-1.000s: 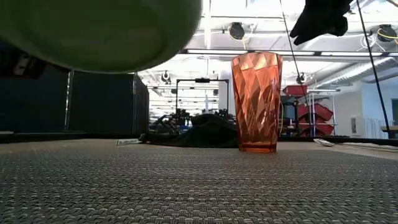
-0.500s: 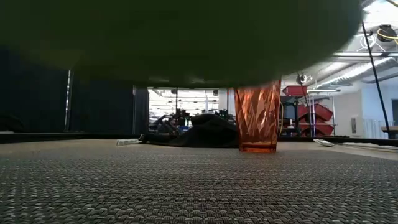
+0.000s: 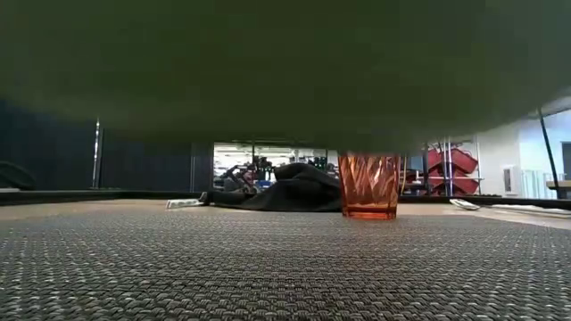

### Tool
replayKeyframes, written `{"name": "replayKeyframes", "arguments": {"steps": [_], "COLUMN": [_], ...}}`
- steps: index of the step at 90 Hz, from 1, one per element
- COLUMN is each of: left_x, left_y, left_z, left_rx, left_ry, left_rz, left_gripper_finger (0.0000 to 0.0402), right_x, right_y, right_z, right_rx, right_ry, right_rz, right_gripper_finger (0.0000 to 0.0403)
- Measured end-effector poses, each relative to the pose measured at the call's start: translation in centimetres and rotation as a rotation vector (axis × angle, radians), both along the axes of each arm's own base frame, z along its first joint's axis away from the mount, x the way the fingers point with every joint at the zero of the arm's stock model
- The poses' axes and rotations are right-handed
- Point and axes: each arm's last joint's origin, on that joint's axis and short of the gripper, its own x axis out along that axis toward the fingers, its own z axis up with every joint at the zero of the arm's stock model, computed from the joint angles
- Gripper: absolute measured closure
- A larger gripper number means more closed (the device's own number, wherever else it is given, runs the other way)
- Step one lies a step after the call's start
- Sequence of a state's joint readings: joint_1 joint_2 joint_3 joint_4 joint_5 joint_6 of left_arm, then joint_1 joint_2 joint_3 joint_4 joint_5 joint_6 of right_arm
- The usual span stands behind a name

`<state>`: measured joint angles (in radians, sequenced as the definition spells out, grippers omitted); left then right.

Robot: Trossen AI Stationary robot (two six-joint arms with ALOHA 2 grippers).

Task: Set table place
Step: Put the green plate on the bottom center of the gray mat

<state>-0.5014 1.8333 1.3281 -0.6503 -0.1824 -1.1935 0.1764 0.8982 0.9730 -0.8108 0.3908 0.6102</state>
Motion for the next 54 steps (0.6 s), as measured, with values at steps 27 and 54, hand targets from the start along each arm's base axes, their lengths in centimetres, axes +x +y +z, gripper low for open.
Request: {"name": "replayKeyframes", "arguments": {"steps": [27,54], "left_x": [0.6,0.9], "left_y": [0.2,1.8], "left_z": [-1.6,-2.6], "left_rx": [0.042,0.117], "left_ry": [0.041,0.048], "left_rz": [-0.095,-0.166], "left_gripper_finger": [0.0401,0.0401], "right_x": [0.0,0.3], "right_y": [0.1,0.8], "right_z": [0.0,0.5], "right_rx": [0.058,0.135], "right_ry": [-0.008,-0.090], "right_rz": [-0.003,-0.017], "right_gripper_finger": [0.0261,0.0261]}}
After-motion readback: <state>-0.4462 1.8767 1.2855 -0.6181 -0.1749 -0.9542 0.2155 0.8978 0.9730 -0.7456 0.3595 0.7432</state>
